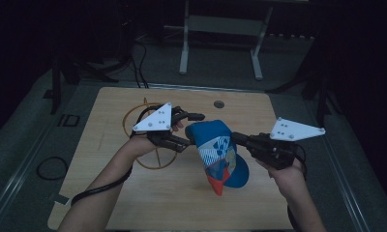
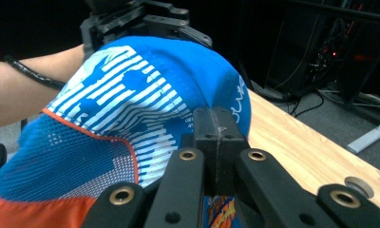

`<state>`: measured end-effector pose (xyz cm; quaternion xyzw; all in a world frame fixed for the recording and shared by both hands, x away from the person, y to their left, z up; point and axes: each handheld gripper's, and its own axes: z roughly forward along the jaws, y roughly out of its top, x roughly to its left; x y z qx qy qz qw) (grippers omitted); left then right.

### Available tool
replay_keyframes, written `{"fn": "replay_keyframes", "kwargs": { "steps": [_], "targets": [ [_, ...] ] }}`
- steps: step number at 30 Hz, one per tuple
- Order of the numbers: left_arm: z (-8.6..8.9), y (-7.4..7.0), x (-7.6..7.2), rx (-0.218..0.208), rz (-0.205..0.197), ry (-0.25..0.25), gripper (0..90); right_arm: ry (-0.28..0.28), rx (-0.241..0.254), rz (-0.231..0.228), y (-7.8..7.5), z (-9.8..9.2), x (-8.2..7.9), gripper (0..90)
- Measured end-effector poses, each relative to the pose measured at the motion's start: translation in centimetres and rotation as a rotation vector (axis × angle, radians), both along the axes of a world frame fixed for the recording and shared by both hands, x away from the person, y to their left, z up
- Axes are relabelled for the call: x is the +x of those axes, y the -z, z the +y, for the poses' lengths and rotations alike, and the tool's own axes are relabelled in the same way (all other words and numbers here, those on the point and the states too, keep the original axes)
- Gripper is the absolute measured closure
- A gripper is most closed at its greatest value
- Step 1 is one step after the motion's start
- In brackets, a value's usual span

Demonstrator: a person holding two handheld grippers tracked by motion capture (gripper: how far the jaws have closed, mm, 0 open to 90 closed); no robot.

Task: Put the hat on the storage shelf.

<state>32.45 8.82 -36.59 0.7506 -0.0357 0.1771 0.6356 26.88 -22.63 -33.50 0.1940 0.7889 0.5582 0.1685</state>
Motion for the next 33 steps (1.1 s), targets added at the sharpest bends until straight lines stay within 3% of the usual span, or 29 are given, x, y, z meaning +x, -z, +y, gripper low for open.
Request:
{"fn": "replay_keyframes", "kwargs": {
  "steps": [3, 6, 11, 13, 17, 22, 26, 33],
  "targets": [
    [0.4, -0.8, -0.6, 0.016, -0.015, -0.025, 35.2, 0.015, 0.009, -0.011, -0.6, -0.5, -0.1, 90.0],
    [0.8, -1.3, -1.0, 0.022, 0.004, -0.067, 31.9, 0.032, 0.018, -0.022, -1.1, -0.9, -0.1, 90.0],
    [2.1, -2.2, -1.9, 0.044, 0.075, -0.144, 28.2, 0.047, 0.017, -0.037, -2.1, -1.0, 0.2, 90.0],
    [2.9, -2.5, -2.2, 0.045, 0.108, -0.177, 23.3, 0.05, 0.021, -0.044, -2.5, -0.9, 0.4, 90.0],
    [4.7, -2.5, -2.8, 0.071, 0.133, -0.255, 10.4, 0.05, 0.033, -0.051, -3.4, -0.6, 0.8, 90.0],
    [7.6, -1.8, -3.3, 0.082, 0.138, -0.355, 5.3, 0.044, 0.043, -0.06, -4.2, 0.3, 1.4, 90.0],
    [10.2, -1.0, -3.9, 0.06, 0.158, -0.422, 4.7, 0.04, 0.04, -0.06, -4.9, 1.2, 2.0, 90.0],
    [14.6, 1.9, -5.0, 0.029, 0.176, -0.531, 4.1, 0.015, 0.043, -0.063, -6.2, 3.6, 3.1, 90.0]
  ]
}}
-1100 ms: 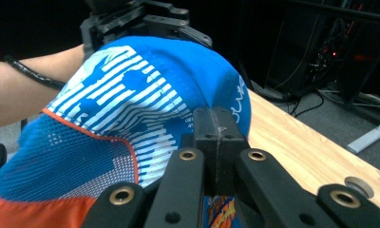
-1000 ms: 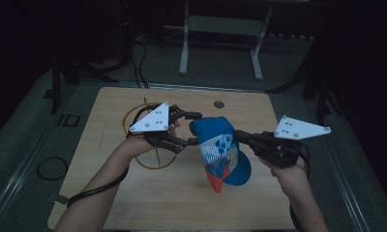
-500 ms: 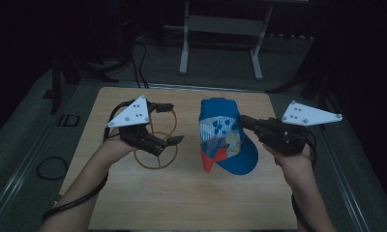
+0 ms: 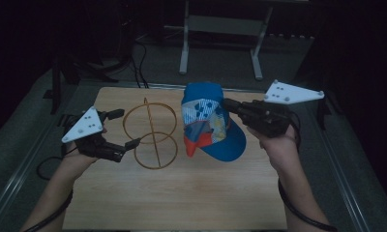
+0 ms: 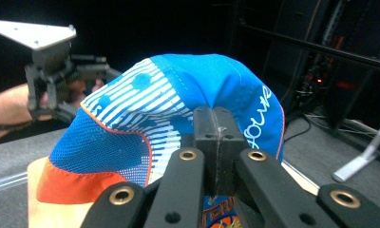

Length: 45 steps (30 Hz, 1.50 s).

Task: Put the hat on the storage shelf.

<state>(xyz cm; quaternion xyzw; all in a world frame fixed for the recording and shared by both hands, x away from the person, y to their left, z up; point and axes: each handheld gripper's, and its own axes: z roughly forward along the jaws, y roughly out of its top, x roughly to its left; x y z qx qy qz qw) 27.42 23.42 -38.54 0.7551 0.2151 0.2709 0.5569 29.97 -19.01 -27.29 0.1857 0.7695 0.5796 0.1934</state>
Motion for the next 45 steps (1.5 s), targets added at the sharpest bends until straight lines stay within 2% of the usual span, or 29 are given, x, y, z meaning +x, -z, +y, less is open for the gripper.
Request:
{"fn": "replay_keyframes", "kwargs": {
  "steps": [7, 12, 17, 21, 23, 26, 27, 29, 32, 33, 38, 45],
  "targets": [
    [2.9, 3.3, -1.0, 0.017, 0.03, -0.083, 4.2, -0.032, -0.02, 0.014, -0.5, 3.4, 1.3, 90.0],
    [4.4, 6.2, -1.6, 0.004, 0.071, -0.141, 4.2, -0.051, -0.033, 0.026, -0.8, 5.9, 2.3, 90.0],
    [5.2, 9.7, -2.2, 0.029, 0.12, -0.196, 4.2, -0.067, -0.037, 0.033, -1.4, 8.6, 3.3, 90.0],
    [5.9, 12.4, -2.5, 0.007, 0.162, -0.234, 4.2, -0.077, -0.039, 0.03, -1.8, 10.7, 3.9, 90.0],
    [6.1, 13.7, -2.6, 0.012, 0.175, -0.258, 4.2, -0.077, -0.053, 0.025, -1.9, 11.8, 4.1, 90.0],
    [6.2, 15.0, -2.7, -0.001, 0.196, -0.282, 4.2, -0.086, -0.059, 0.029, -2.0, 13.3, 4.5, 90.0],
    [6.1, 15.4, -2.7, 0.011, 0.203, -0.289, 4.2, -0.087, -0.067, 0.026, -2.1, 13.8, 4.6, 90.0],
    [6.1, 16.0, -2.8, 0.035, 0.216, -0.304, 4.2, -0.087, -0.083, 0.029, -2.0, 14.9, 4.8, 90.0],
    [6.2, 16.3, -2.8, 0.035, 0.218, -0.318, 4.2, -0.099, -0.088, 0.043, -1.7, 16.2, 5.2, 90.0],
    [6.4, 16.6, -2.9, 0.012, 0.232, -0.324, 4.2, -0.099, -0.093, 0.051, -1.4, 16.9, 5.4, 90.0],
    [6.8, 17.0, -2.9, -0.012, 0.25, -0.33, 4.2, -0.11, -0.132, 0.095, 0.3, 18.9, 6.1, 90.0],
    [7.0, 17.4, -2.8, -0.021, 0.264, -0.337, 4.2, -0.117, -0.195, 0.128, 2.5, 20.2, 6.6, 90.0]
  ]
}}
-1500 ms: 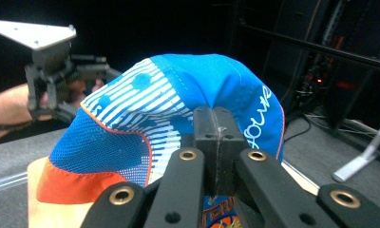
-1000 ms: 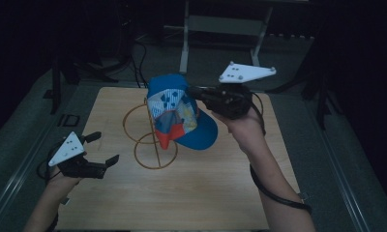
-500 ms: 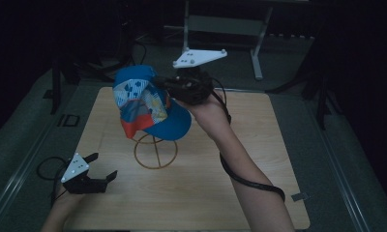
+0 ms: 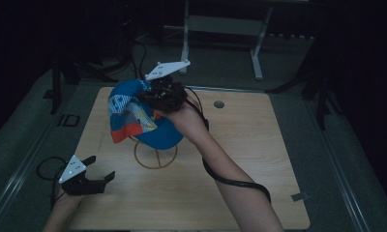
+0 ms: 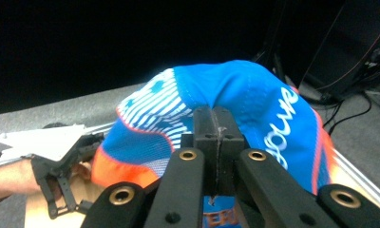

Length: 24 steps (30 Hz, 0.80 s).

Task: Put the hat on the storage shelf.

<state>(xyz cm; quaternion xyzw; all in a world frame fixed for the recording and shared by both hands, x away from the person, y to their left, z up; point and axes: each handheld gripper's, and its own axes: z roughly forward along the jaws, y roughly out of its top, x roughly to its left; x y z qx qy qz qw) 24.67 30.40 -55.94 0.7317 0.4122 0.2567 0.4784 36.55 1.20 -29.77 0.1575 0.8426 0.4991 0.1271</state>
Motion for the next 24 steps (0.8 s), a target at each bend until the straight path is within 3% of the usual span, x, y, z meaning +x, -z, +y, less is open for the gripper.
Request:
{"fn": "replay_keyframes", "kwargs": {
  "steps": [6, 14, 24],
  "targets": [
    [-0.1, 0.4, 0.1, -0.001, 0.018, 0.008, 4.2, -0.009, -0.003, 0.028, 1.3, -0.1, 0.1, 90.0],
    [-0.1, 0.7, 0.1, -0.005, 0.03, 0.01, 4.2, -0.006, 0.013, 0.067, 3.2, -1.7, -0.1, 90.0],
    [0.1, 0.8, 0.2, -0.008, 0.031, 0.007, 4.2, 0.002, 0.025, 0.077, 4.9, -3.1, -0.5, 90.0]
  ]
}}
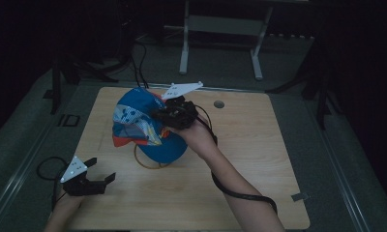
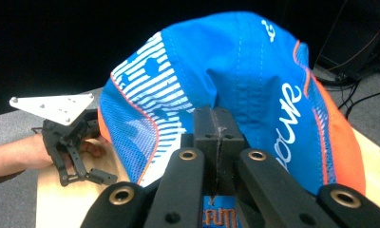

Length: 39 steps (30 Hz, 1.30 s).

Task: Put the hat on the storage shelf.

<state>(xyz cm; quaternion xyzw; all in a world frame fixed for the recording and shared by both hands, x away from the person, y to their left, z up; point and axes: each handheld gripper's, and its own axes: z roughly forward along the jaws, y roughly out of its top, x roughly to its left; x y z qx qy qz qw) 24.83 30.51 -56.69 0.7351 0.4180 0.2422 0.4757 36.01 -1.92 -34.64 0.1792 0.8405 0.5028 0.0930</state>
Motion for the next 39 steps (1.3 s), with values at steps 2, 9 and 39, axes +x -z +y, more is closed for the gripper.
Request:
{"fn": "replay_keyframes", "kwargs": {
  "steps": [2, 9, 39],
  "targets": [
    [0.0, 0.0, 0.0, 0.001, 0.001, -0.001, 4.2, -0.001, -0.001, 0.005, 0.5, -0.3, -0.2, 90.0],
    [0.0, 0.2, 0.1, 0.003, 0.004, -0.003, 4.2, -0.009, 0.005, 0.022, 1.6, -0.9, -0.5, 90.0],
    [0.0, 0.3, 0.1, 0.006, 0.011, 0.003, 4.3, -0.018, 0.059, 0.036, 4.5, -3.2, -1.8, 66.8]
  ]
}}
